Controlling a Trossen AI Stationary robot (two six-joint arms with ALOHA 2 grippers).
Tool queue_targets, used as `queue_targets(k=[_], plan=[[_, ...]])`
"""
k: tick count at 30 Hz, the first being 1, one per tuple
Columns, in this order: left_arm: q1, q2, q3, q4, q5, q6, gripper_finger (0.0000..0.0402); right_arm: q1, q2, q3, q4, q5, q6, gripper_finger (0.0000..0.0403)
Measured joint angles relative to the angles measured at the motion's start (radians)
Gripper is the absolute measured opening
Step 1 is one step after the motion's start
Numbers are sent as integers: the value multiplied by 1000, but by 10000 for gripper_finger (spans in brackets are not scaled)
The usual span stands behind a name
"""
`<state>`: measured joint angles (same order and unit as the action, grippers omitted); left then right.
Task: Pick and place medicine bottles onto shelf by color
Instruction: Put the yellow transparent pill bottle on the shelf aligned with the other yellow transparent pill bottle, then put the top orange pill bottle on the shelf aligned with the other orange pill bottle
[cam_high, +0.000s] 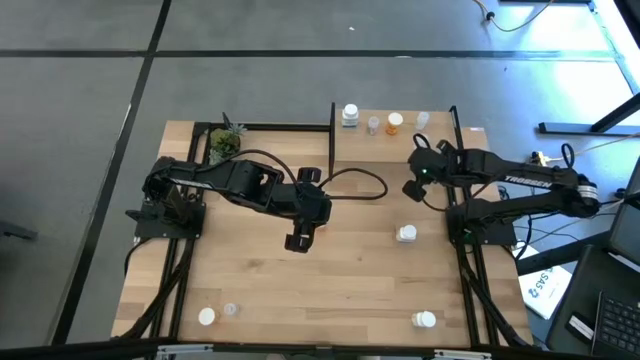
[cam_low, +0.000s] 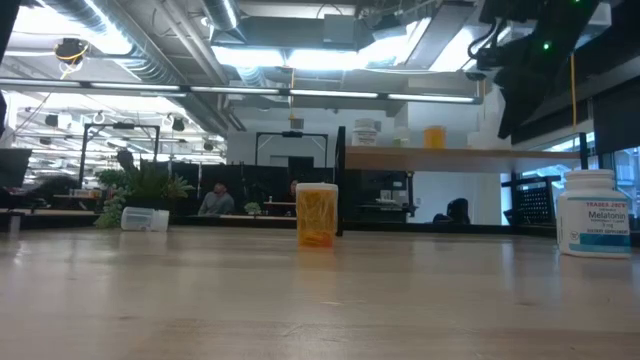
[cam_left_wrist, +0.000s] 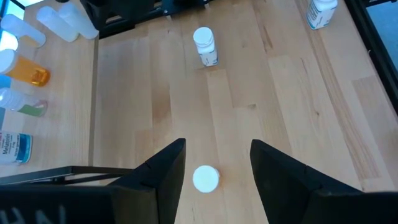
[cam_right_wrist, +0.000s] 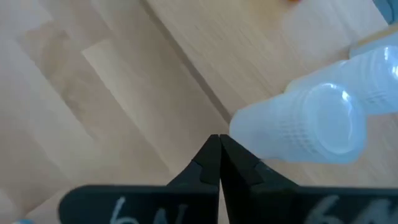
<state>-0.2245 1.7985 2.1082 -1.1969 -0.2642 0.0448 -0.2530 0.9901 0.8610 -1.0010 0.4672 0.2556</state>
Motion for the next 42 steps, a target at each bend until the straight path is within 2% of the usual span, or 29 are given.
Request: queue_targets(k=[14, 20, 22, 30, 35, 42], plan=[[0, 0, 0, 0, 0, 0, 174, -47, 0, -22, 32, 59, -49, 5], [0, 0, 0, -1, 0, -6, 174, -41, -6, -22, 33, -88, -52, 5], [0, 0, 0, -2, 0, -6, 174, -24, -14, -22, 33, -102, -51, 5], [-1, 0, 0, -39, -10, -41, 174, 95, -80, 34, 9, -99, -25, 5], [-1, 0, 0, -56, -11, -73, 174, 215, -99, 74, 8, -51, -23, 5], [-15, 0, 0, -156, -45, -234, 174, 397, -100, 116, -74, -15, 22, 3]])
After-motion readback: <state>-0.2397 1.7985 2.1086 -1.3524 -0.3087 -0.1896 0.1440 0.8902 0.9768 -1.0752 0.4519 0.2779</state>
